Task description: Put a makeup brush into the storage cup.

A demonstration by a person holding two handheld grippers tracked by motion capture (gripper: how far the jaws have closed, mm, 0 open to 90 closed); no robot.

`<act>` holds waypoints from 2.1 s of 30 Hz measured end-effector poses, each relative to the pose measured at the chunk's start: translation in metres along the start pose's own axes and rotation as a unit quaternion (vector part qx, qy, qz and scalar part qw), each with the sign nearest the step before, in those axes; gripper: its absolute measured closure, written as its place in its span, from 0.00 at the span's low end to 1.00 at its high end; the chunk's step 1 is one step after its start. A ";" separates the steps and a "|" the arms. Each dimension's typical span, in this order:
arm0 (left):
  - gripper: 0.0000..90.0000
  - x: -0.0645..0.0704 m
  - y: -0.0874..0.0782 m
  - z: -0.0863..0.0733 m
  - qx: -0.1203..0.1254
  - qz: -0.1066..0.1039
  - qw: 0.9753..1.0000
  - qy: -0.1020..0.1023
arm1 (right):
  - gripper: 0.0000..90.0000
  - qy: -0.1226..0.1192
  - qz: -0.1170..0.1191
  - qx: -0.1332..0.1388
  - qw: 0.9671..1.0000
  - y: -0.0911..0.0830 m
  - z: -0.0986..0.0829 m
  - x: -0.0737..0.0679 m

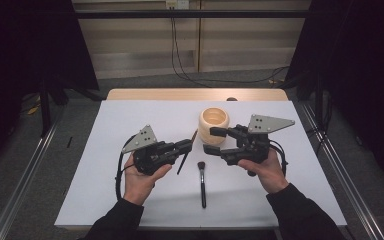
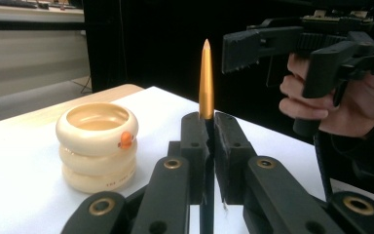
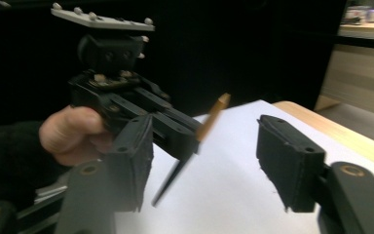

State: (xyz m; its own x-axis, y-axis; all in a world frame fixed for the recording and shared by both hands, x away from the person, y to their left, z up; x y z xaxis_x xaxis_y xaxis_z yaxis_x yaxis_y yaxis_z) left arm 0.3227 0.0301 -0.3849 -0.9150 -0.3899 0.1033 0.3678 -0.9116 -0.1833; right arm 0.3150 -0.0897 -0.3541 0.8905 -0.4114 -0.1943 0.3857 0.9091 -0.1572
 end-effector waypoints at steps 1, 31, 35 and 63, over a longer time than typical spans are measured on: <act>0.93 0.001 0.002 0.001 -0.001 0.003 1.000 0.002 | 0.47 0.004 0.004 -0.004 1.000 0.001 0.001 -0.001; 0.93 0.018 0.012 0.000 -0.007 -0.023 1.000 0.016 | 0.78 0.067 0.029 -0.015 0.997 0.002 -0.005 0.011; 0.93 0.020 0.014 -0.001 -0.010 -0.028 0.999 0.016 | 0.80 0.070 0.036 -0.018 0.997 0.003 -0.006 0.009; 0.93 0.021 0.015 -0.007 -0.014 -0.033 0.999 0.013 | 0.94 0.082 0.040 -0.028 0.995 0.009 -0.012 0.005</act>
State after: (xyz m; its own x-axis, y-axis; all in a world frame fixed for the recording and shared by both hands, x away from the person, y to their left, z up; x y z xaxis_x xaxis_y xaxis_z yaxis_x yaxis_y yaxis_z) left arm 0.3076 0.0093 -0.3923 -0.9412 -0.3258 0.0899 0.3026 -0.9308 -0.2051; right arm 0.3197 -0.0844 -0.3686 0.8646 -0.3474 -0.3630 0.2977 0.9362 -0.1869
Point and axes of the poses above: each handheld gripper's, and its own axes: y roughly forward along the jaws, z roughly out of its top, x roughly to its right, the point moved 9 cm from there along y, roughly forward along the jaws, and after that the axes turned 4 degrees about y, right-handed, at the moved point
